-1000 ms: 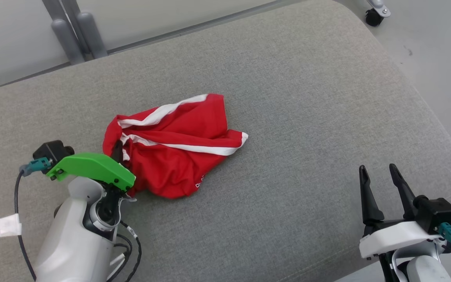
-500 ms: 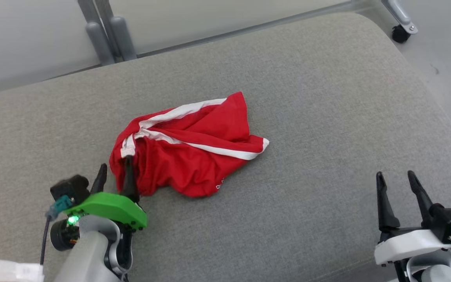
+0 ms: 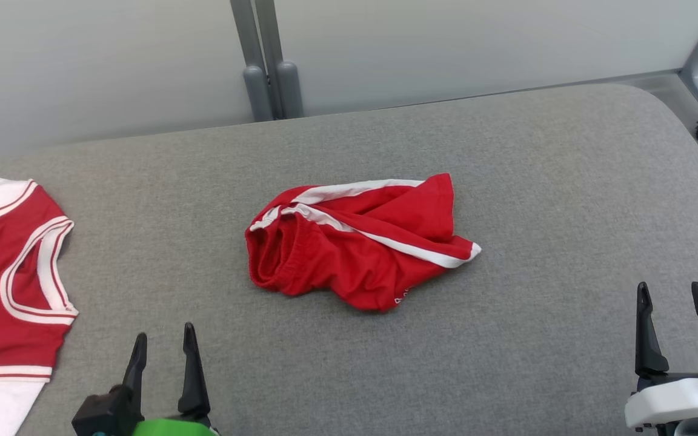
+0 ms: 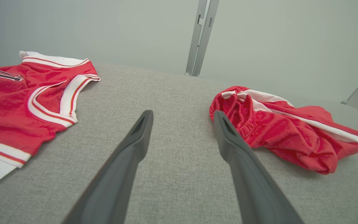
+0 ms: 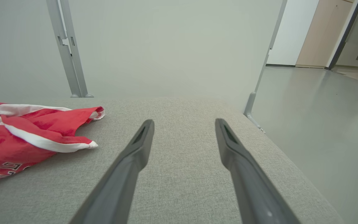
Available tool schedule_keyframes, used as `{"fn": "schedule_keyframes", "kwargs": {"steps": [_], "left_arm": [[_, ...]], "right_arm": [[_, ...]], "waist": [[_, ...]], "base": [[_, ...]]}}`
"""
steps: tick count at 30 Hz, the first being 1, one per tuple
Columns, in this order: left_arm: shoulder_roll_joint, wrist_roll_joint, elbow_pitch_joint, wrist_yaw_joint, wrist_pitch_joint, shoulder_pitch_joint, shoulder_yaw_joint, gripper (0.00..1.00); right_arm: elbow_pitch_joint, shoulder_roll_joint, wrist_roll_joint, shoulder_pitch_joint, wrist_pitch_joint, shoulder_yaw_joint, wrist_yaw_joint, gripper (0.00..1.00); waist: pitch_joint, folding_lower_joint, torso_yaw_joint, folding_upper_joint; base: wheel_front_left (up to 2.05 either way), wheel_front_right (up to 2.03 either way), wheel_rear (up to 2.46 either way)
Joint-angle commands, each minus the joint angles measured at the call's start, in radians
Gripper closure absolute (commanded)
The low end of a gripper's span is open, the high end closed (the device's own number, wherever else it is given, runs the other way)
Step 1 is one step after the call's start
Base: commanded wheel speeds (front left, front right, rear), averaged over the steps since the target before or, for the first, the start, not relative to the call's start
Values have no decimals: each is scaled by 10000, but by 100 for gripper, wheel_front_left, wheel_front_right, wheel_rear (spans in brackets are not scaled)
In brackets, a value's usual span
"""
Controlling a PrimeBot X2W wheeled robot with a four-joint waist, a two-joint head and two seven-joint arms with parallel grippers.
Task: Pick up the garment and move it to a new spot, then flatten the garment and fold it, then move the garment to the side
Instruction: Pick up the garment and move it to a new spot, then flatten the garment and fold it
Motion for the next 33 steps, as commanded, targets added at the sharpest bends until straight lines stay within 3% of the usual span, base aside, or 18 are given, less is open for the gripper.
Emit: {"fn": "schedule_keyframes", "kwargs": {"steps": [1, 13, 33], "left_arm": [[-40, 229, -79, -119, -3, 388, 148, 0], [-284, 1260, -98, -807, -4, 1236, 1335, 0], [-298, 1373, -224, -1102, -5, 892, 1192, 0]], "right_arm": [[-57, -21, -102, 174, -33, -83, -3, 0], [69, -20, -375, 351, -35, -333, -3, 0], [132, -91, -292, 193, -35, 529, -3, 0]], "waist": [[-397, 1, 504, -1], [-606, 1, 813, -1], [-611, 1, 705, -1]], "base": [[0, 0, 0], [0, 0, 0], [0, 0, 0]]}}
